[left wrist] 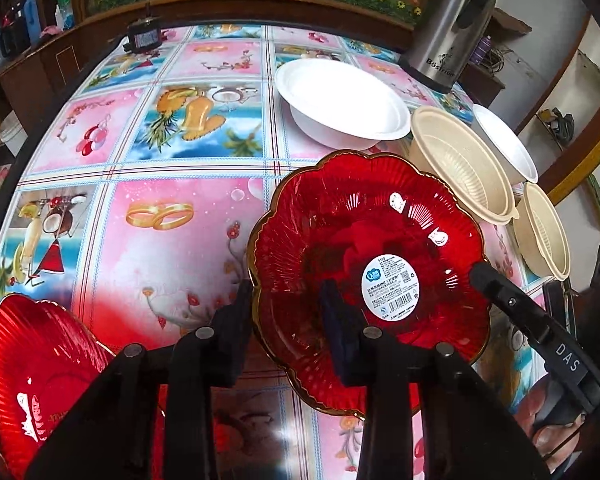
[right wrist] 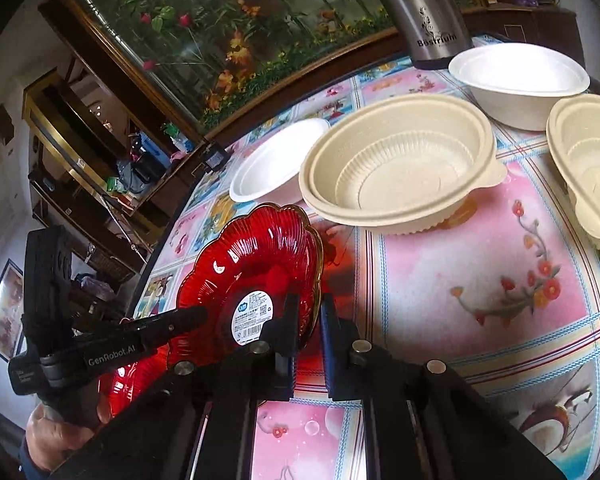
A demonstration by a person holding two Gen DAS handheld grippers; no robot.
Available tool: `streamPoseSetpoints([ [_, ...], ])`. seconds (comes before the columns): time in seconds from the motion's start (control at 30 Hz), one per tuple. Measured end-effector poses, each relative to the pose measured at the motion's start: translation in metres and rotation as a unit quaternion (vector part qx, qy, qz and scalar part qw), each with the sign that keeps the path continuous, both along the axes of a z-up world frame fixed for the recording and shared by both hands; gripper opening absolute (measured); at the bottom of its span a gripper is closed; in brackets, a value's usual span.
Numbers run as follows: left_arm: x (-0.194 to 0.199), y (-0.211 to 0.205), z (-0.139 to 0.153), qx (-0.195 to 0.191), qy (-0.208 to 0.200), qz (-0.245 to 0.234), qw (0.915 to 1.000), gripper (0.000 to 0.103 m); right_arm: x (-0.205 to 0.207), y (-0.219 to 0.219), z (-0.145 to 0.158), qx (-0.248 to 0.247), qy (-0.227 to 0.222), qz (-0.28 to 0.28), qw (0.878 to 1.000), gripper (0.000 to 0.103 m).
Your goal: Organize plates and bowls
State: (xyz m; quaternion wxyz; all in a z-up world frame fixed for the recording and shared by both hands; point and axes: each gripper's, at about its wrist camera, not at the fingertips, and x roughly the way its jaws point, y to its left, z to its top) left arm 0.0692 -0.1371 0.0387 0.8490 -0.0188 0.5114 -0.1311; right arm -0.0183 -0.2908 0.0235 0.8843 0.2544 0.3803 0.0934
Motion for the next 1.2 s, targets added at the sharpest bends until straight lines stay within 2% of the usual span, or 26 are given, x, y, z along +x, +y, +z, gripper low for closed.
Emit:
streamPoseSetpoints([
  [0.3,-0.012,-0.002,0.011,0.002,-0.025,0.002,0.9997,0.031,-0.002,-0.003,0.002,0.001,-0.007,-0.001,1.000,0.010],
  [0.63,-0.020,0.008,0.014,-0.019,-0.030,0.014,0.9993,0.031,-0.009,-0.004,0.005,0.008,-0.018,0.008,1.000,0.010],
  [0.9,-0.026,0.009,0.009,-0.018,-0.029,0.017,0.9993,0.031,-0.010,0.001,0.010,0.004,-0.027,0.016,0.999,0.010],
  [1.2,-0.037,0.021,0.022,-0.028,-0.047,0.023,0.9982,0.031,-0.013,0.005,0.016,0.004,-0.046,0.029,0.998,0.010],
])
